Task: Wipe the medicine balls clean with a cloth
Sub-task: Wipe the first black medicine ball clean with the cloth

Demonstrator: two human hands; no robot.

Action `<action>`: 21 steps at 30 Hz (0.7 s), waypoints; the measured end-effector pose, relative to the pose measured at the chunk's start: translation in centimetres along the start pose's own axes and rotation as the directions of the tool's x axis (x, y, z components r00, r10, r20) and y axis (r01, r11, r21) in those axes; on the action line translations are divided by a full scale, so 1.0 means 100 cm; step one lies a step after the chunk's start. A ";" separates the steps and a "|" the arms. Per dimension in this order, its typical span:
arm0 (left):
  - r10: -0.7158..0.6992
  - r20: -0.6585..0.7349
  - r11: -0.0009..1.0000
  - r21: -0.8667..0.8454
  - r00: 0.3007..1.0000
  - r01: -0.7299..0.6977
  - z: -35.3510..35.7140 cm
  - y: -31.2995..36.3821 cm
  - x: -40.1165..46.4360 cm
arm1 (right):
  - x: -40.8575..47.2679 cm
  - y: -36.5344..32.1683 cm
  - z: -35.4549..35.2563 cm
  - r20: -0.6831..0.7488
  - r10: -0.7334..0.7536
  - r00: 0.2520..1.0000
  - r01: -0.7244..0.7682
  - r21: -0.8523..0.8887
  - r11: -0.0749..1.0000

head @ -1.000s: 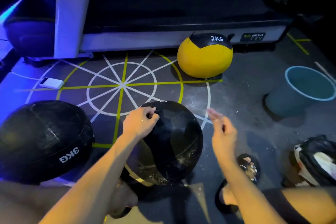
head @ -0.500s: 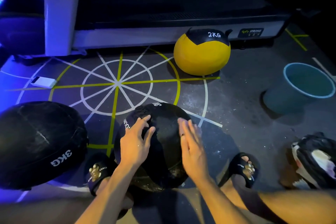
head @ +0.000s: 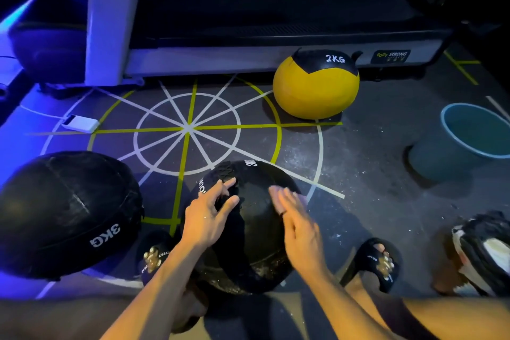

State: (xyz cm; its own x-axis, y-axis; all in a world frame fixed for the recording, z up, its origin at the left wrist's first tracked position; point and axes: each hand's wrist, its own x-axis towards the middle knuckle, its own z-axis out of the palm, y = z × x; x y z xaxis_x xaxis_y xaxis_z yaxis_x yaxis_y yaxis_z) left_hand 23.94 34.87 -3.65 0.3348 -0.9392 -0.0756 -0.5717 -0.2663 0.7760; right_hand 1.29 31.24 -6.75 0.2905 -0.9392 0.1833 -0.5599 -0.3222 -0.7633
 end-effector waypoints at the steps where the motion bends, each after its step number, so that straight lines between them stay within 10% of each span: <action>1: 0.005 0.005 1.000 0.007 1.000 -0.005 0.001 0.002 -0.001 | 0.011 0.000 -0.002 -0.049 0.078 0.996 -0.079 -0.009 0.997; 4: -0.003 -0.015 1.000 0.001 1.000 0.003 0.003 0.010 -0.001 | 0.017 -0.028 0.013 -0.071 0.071 0.995 -0.074 -0.035 0.997; 9: 0.052 -0.002 0.997 -0.058 0.999 -0.052 -0.003 0.000 -0.003 | -0.009 -0.028 0.018 0.203 -0.431 0.879 0.460 -0.125 0.879; 15: 0.022 0.063 0.992 -0.124 0.998 -0.014 -0.006 -0.002 -0.006 | 0.042 -0.018 -0.001 0.044 -0.021 0.999 0.028 -0.156 0.987; 19: 0.073 0.102 0.984 -0.167 0.992 -0.055 -0.011 -0.009 -0.007 | 0.002 -0.039 0.024 0.245 -0.443 0.862 0.490 -0.181 0.853; 21: 0.098 0.139 0.976 -0.208 0.985 -0.068 -0.012 -0.012 -0.009 | 0.017 -0.028 0.014 0.259 -0.438 0.861 0.485 -0.162 0.859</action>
State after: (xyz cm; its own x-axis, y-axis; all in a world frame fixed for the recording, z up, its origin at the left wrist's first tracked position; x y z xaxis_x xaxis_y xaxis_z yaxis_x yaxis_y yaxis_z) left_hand 25.22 36.32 -3.73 0.1693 -0.9819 -0.0853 -0.4247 -0.1508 0.8927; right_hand 4.41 30.74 -5.20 0.6958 -0.6371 0.3316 -0.4658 -0.7518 -0.4667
